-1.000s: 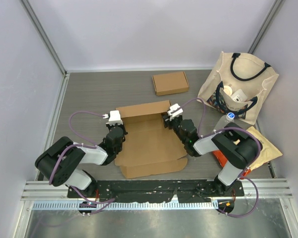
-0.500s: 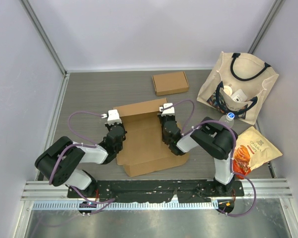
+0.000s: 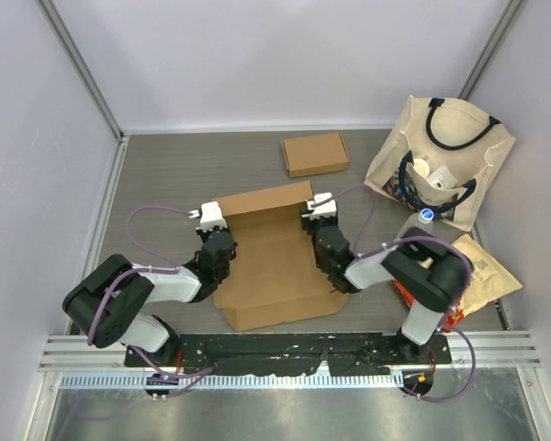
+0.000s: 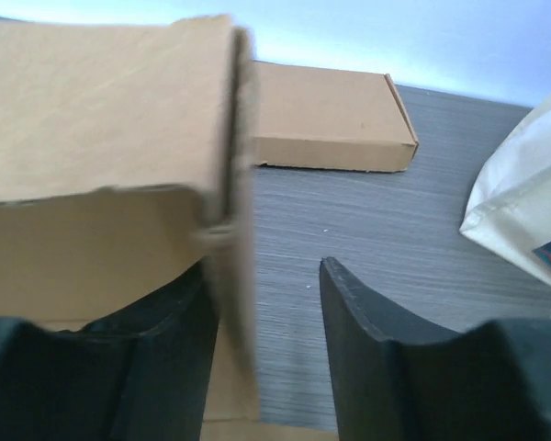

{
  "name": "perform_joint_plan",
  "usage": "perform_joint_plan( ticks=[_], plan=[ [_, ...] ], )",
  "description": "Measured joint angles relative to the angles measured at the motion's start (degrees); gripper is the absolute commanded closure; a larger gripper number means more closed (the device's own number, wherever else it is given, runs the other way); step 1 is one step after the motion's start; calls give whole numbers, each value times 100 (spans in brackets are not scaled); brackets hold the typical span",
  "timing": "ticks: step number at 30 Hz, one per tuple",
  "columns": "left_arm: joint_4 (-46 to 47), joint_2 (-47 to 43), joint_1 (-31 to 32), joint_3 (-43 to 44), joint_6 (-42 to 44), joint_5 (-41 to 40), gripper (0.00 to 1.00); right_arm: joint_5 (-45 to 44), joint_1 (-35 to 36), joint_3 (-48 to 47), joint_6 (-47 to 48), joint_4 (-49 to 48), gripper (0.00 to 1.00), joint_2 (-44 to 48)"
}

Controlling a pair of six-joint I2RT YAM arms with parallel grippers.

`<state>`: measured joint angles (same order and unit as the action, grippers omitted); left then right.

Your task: Fold the paper box

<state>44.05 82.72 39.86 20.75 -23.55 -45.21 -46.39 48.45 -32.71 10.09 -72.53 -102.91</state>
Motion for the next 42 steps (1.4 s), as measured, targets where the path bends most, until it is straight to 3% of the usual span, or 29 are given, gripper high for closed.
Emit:
perform_joint_plan(
  ticks=[1, 4, 11, 16, 19, 20, 22, 23, 27, 31, 33, 34, 36, 39, 42],
  plan=[
    [-7, -4, 13, 0, 9, 2, 100, 284, -103, 157, -153, 262, 36, 308],
    [-22, -17, 17, 0, 28, 7, 100, 1086, -348, 455, -651, 1176, 27, 1241],
    [-66, -55, 17, 0, 140, 4, 100, 2240, -479, 1185, -1641, 2723, 24, 3174],
    [-66, -57, 17, 0, 151, 39, 100, 2708, -776, 1257, -1716, 3136, 28, 3237],
    [-125, -94, 17, 0, 149, 122, 81, 2944, -791, 1257, -1770, 3331, 28, 3204],
    [-184, -133, 15, 0, 144, 157, 65, 3014, -791, 1259, -1821, 3366, 27, 3211],
    [-350, -251, 15, 0, 109, 208, 52, 3104, -796, 1285, -2009, 3512, 26, 3314],
    [-479, -337, 15, 2, 39, 245, 39, 3141, -807, 1298, -2162, 3654, 26, 3414],
    [-1357, -1058, 17, 13, -302, 444, 24, 3471, -1158, 1259, -2898, 4656, 25, 4059],
    [-2586, -2490, 17, 13, -765, 708, 23, 3663, -1539, 914, -3329, 6081, 20, 4564],
    [-3248, -3287, 17, 11, -986, 887, 28, 3816, -1727, 614, -3467, 6929, 20, 4719],
    [-3617, -3805, 15, 13, -1110, 1027, 36, 3934, -1781, 444, -3519, 7333, 20, 4715],
    [-4162, -4640, 13, 9, -1294, 1394, 38, 4201, -1967, 103, -3628, 7989, 22, 4535],
    [-4476, -5630, 13, -24, -1469, 2236, 41, 4708, -2039, -39, -3893, 8437, 25, 4094],
    [-4535, -5949, 50, -35, -1635, 3154, 41, 5056, -2033, 42, -4190, 8887, 29, 3707]
  ],
)
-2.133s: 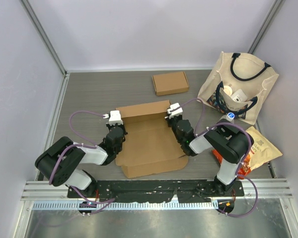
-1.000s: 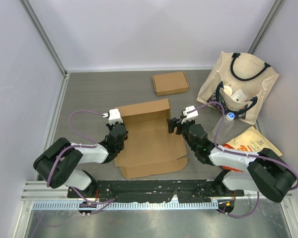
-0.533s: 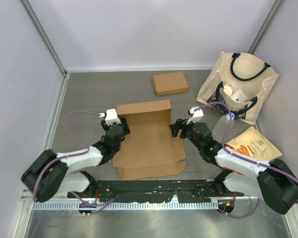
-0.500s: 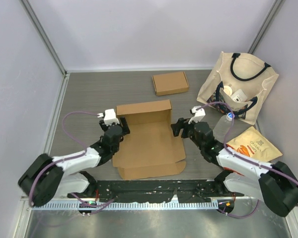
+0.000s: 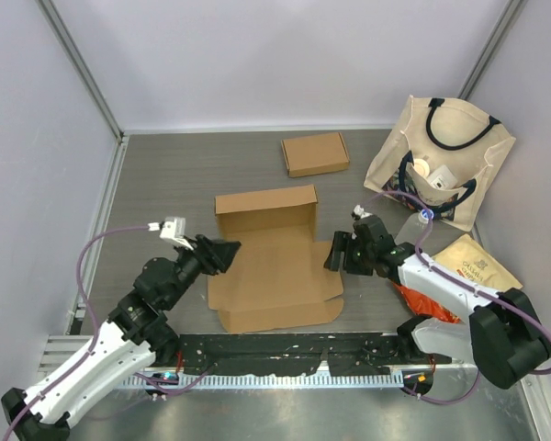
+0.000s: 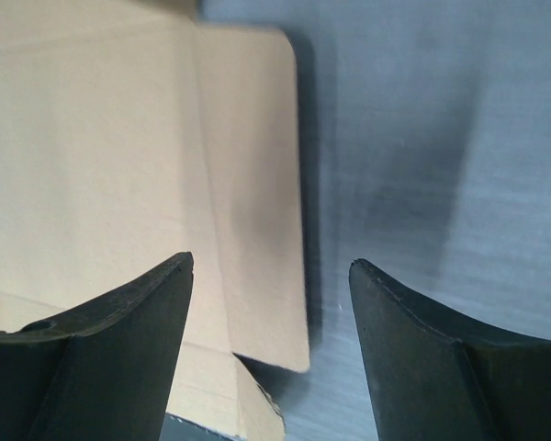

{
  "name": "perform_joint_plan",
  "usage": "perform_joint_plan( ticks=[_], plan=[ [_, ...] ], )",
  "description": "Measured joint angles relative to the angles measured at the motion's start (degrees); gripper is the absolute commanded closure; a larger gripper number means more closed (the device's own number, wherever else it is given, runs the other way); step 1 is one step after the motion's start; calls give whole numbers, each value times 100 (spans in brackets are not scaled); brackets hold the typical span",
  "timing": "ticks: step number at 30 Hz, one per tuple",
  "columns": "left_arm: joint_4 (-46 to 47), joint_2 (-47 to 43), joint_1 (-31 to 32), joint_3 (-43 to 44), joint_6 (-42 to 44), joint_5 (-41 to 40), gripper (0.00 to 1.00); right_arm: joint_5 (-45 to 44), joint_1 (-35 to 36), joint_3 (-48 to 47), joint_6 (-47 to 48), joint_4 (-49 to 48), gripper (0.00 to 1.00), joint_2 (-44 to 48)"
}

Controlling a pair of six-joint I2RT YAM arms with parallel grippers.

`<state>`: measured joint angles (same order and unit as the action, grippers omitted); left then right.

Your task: Fold the paper box

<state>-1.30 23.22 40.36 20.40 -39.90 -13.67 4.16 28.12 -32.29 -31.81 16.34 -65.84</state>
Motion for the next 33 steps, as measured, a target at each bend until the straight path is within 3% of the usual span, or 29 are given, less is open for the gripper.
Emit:
perform_joint_plan(
  ticks=[3, 6, 8, 11, 14, 15, 19, 28, 30, 32, 33],
  plan=[
    [-81, 269, 372, 63, 0, 715, 40, 166, 0, 317, -149, 103, 33, -7],
    [-271, 968, 1207, 407, 304, 1001, 34, 302, 0, 603, -232, -61, 39, 181],
    [-354, 1532, 1851, 772, 654, 977, 22, 459, 0, 809, -385, -372, 46, 293],
    [-496, 2573, 2669, 1484, 1384, 879, 14, 706, 0, 1158, -730, -1034, 60, 350],
    [-704, 3591, 3220, 2175, 2155, 737, 14, 804, 0, 1423, -1137, -1545, 84, 372],
    [-721, 3901, 3338, 2330, 2424, 669, 13, 828, 0, 1471, -1239, -1657, 98, 380],
    [-785, 4750, 3692, 2450, 3316, 468, 0, 973, -11, 1399, -1976, -1792, 99, 501],
    [-964, 5379, 4428, 2402, 4551, -472, 0, 1300, -131, 564, -2876, -1082, 99, 487],
    [-929, 5495, 4577, 2402, 4677, -918, 5, 1368, -157, 555, -2949, -1012, 99, 446],
    [-879, 5683, 4686, 2402, 4787, -1482, 18, 1432, -173, 553, -2999, -914, 99, 439],
    [-866, 5792, 4717, 2402, 4822, -1731, 32, 1462, -175, 549, -3016, -894, 99, 439]
  ],
)
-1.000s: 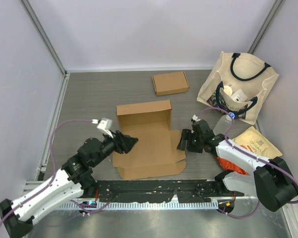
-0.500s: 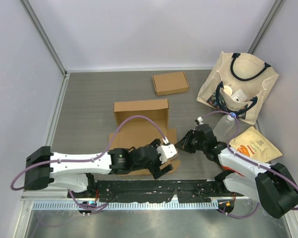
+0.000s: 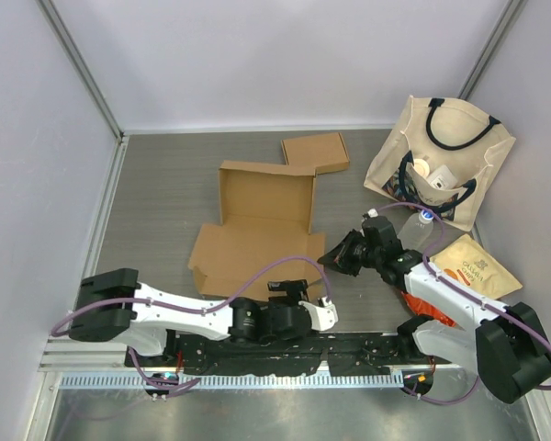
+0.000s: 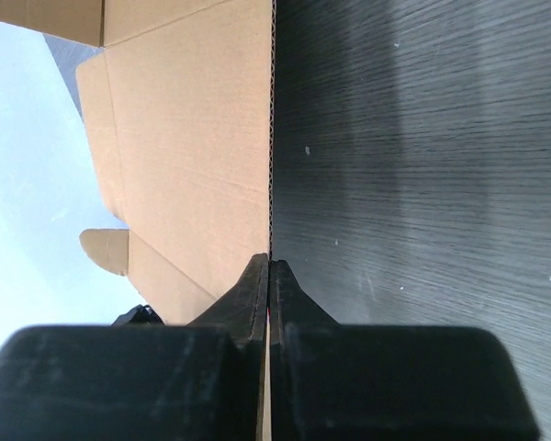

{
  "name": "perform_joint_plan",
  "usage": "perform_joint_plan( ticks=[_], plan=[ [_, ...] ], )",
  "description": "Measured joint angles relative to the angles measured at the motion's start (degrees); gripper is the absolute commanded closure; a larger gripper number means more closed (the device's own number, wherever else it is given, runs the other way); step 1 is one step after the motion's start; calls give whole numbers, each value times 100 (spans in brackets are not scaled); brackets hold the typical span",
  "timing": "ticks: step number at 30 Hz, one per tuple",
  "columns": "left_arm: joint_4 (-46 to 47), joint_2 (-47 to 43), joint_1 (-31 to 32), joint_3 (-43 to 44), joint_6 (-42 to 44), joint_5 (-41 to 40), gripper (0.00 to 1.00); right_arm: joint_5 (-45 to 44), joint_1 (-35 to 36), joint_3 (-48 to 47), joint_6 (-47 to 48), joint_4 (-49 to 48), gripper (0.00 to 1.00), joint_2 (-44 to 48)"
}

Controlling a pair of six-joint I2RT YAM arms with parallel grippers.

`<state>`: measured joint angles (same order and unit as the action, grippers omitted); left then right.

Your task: Fold the paper box

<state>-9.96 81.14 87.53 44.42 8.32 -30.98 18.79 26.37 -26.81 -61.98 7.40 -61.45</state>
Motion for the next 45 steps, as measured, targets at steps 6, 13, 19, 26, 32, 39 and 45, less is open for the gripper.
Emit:
perform_joint_plan(
  ticks=[6, 13, 19, 26, 32, 39, 45],
  plan=[
    [74, 737, 55, 31, 341, -1585, 100, 188, -13, -149, 20, 162, 88, -4],
    [-649, 608, 28, 608, 17, -2170, 100, -39, -291, -1410, 1117, 1241, 17, -37],
    [-2332, 214, -726, 2549, -1587, -1353, 100, -339, -1582, -3265, 2181, 1775, 16, 114],
    [-3587, -195, -2918, 4367, -3427, 151, 100, -761, -2151, -4142, 2892, 2087, 20, 160],
    [-3921, -402, -5104, 4771, -5593, 1499, 100, -992, -243, -3475, 3727, 1976, 19, 166],
    [-3915, -994, -6769, 3626, -8242, 2306, 100, -835, 1480, -1825, 4590, 1121, 19, 699],
    [-4118, -918, -7243, 3799, -9276, 2470, 100, -1602, 2155, -1508, 5167, 264, 20, 584]
  ],
)
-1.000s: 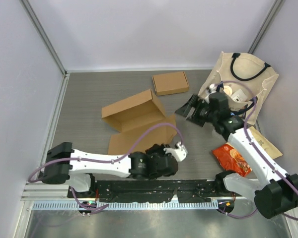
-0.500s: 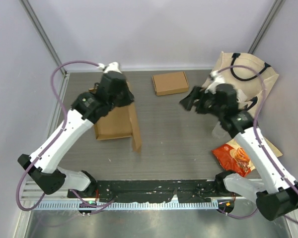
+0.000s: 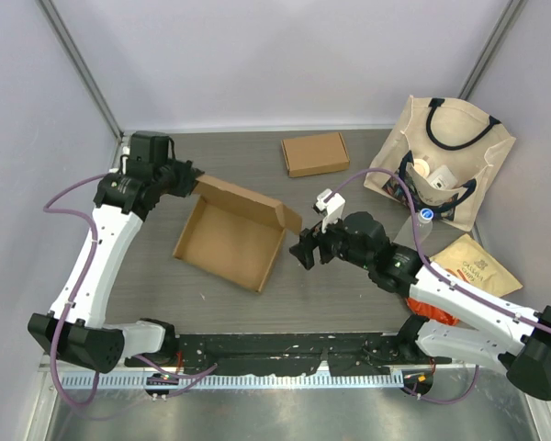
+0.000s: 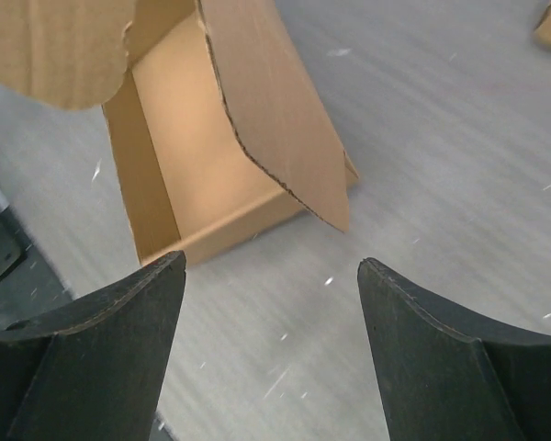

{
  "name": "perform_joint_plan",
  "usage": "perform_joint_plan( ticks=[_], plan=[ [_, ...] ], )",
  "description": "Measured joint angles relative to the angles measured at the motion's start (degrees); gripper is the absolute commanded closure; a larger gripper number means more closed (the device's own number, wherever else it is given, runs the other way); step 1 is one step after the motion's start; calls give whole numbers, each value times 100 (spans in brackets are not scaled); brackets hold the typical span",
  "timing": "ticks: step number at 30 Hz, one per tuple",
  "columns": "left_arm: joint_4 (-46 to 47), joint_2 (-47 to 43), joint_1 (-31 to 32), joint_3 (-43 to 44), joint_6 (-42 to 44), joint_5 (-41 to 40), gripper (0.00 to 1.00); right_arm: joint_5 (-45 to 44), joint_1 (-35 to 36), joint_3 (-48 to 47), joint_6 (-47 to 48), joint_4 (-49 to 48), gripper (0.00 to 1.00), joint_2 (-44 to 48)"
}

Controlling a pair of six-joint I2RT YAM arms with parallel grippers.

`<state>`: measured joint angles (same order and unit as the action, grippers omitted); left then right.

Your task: Fold the paper box

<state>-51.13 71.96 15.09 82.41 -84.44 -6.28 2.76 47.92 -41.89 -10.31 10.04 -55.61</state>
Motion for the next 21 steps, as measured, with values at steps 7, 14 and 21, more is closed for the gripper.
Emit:
perform_joint_plan(
  ticks=[7, 14, 21],
  plan=[
    [0, 55, -61, 107, -625, 136, 100, -935, -9, 0, 317, -1266, 23, -699],
    [-85, 221, -173, 175, -778, 229, 100, -1530, -306, 2, 861, -2234, 30, -1368],
    [-111, 236, -184, 175, -870, 341, 100, -1134, -492, 96, 1561, -3001, 49, -1353]
  ],
)
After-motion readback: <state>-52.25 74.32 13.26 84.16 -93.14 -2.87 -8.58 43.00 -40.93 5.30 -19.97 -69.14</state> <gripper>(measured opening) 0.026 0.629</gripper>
